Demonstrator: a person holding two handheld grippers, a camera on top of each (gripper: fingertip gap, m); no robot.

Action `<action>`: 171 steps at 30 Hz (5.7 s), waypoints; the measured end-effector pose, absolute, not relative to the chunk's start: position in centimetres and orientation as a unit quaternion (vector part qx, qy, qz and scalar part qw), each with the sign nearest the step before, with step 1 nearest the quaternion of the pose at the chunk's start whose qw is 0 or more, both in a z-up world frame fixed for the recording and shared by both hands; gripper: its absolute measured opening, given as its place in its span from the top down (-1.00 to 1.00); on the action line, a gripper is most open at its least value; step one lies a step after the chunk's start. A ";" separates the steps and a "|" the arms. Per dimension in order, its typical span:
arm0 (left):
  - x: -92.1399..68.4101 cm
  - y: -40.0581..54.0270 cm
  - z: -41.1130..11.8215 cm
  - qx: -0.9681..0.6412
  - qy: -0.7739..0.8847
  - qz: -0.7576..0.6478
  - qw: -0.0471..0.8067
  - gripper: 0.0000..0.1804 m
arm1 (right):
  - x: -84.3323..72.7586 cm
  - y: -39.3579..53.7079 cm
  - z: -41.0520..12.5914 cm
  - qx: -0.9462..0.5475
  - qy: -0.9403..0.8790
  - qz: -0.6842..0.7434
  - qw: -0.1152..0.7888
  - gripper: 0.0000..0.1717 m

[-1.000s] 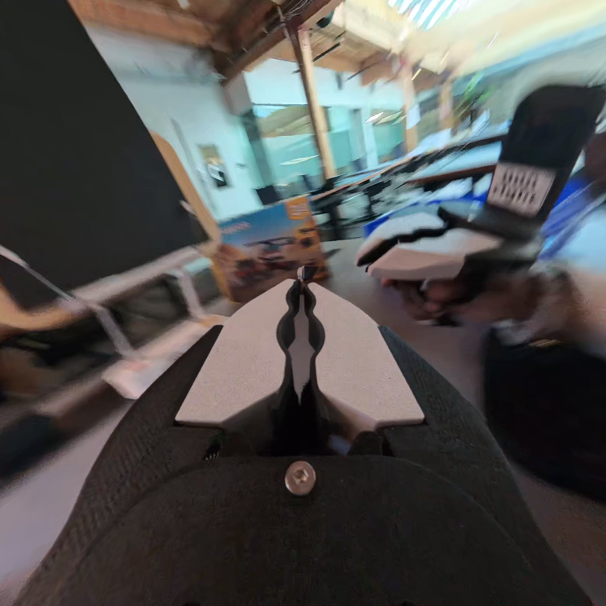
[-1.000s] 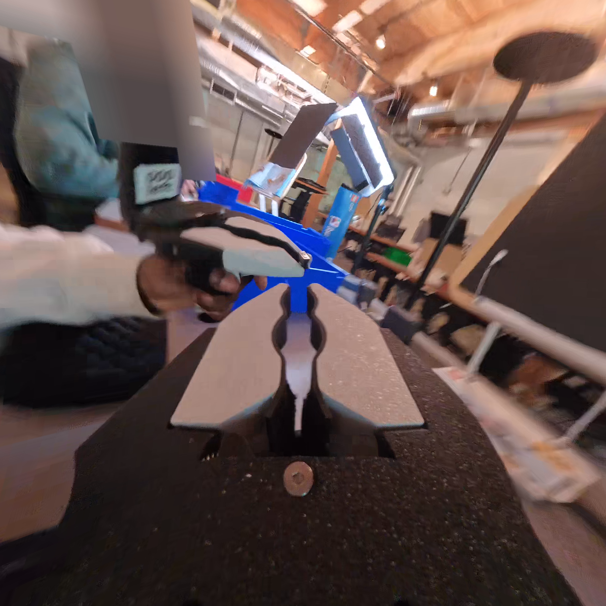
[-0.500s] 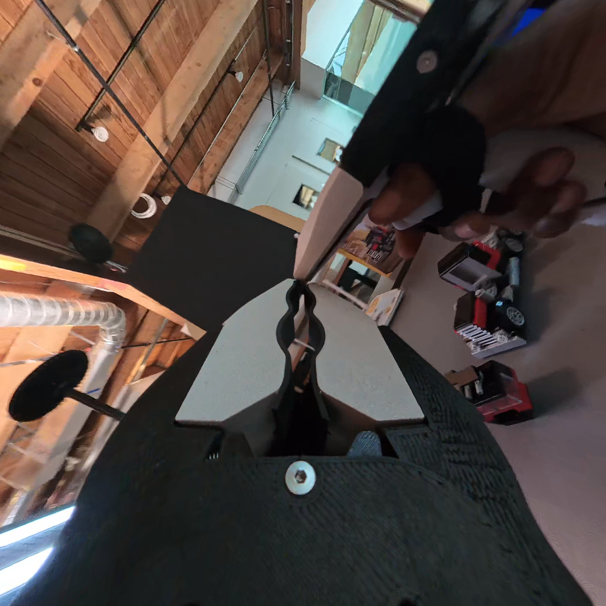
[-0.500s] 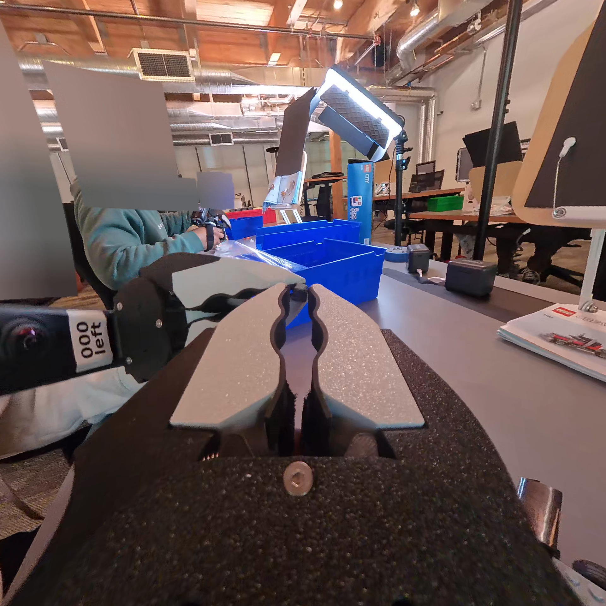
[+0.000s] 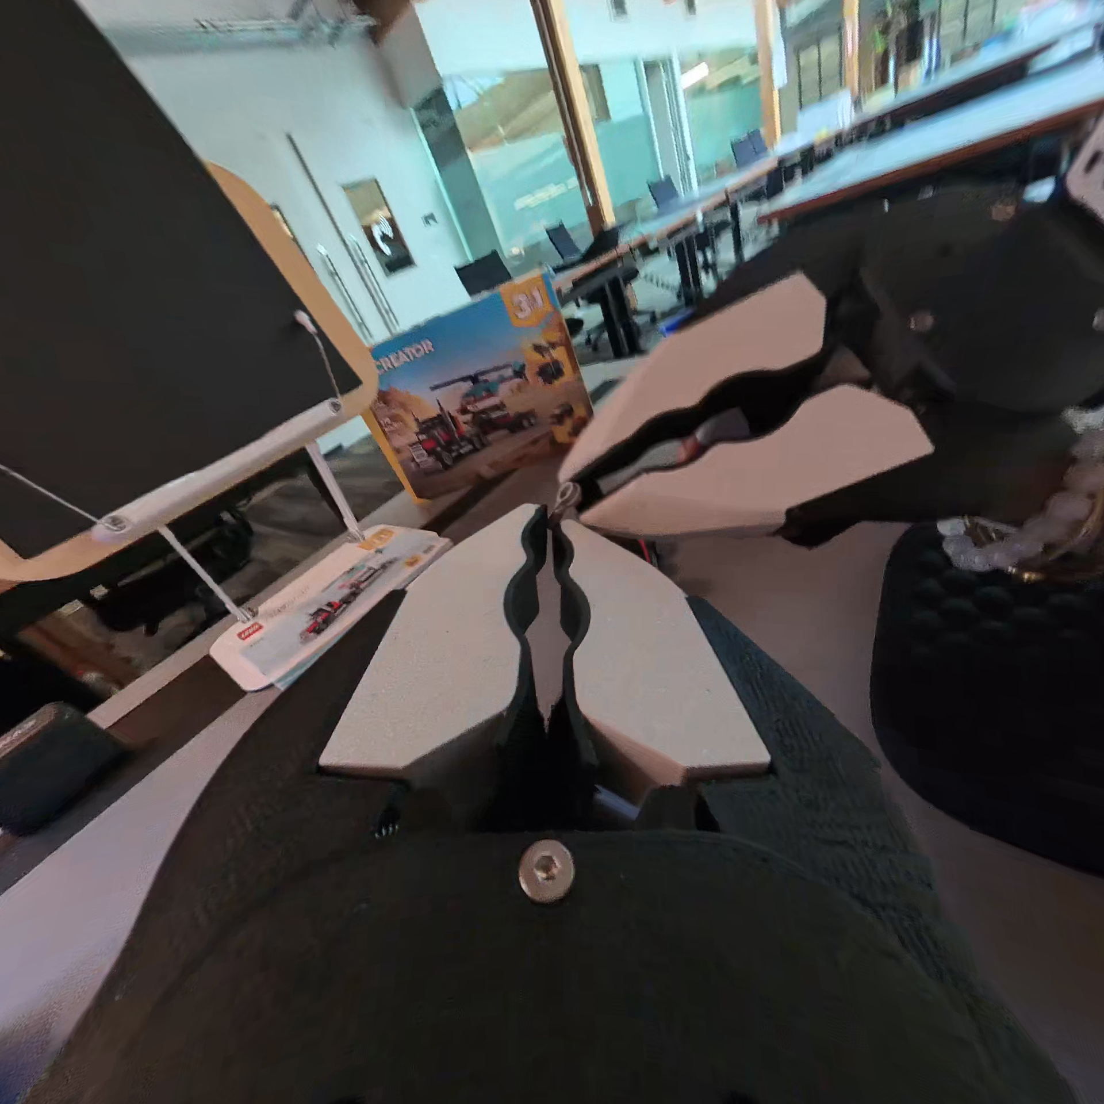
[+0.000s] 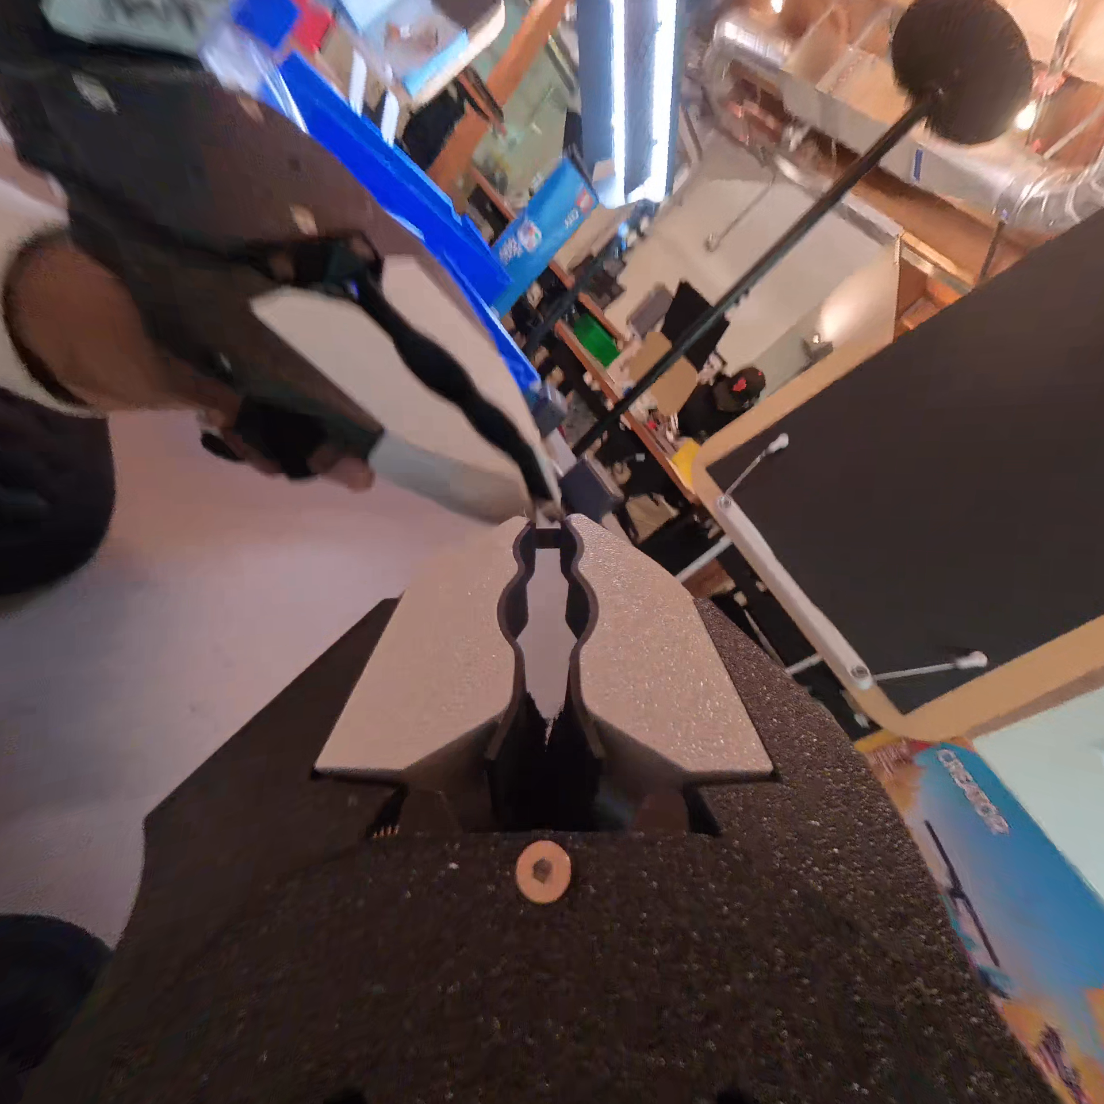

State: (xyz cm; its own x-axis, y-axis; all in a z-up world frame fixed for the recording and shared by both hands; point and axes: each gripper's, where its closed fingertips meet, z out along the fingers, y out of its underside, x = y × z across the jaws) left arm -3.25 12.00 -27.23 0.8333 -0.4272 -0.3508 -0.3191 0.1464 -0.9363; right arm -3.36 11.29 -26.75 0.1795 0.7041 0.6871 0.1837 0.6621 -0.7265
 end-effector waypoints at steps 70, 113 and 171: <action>-3.4 11.3 -26.3 -0.631 0.212 -0.277 0.693 0.97 | 26.5 24.0 -20.8 -0.669 -0.318 0.129 0.660 0.31; 0.2 9.9 -30.0 -0.675 0.267 -0.415 0.549 0.58 | 4.4 10.7 -27.1 -0.403 -0.728 0.214 0.512 0.92; -2.0 12.3 -31.8 -0.721 0.264 -0.249 0.590 0.53 | 29.7 25.9 -28.8 -0.800 -0.314 -0.011 0.512 0.45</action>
State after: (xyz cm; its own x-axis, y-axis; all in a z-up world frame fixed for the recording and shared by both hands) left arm -2.02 12.35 -31.80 0.7375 -0.6737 0.0476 -0.0869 -0.1645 -0.9826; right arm 29.71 25.95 -28.84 0.8026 0.4911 0.3386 0.5132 -0.2794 -0.8115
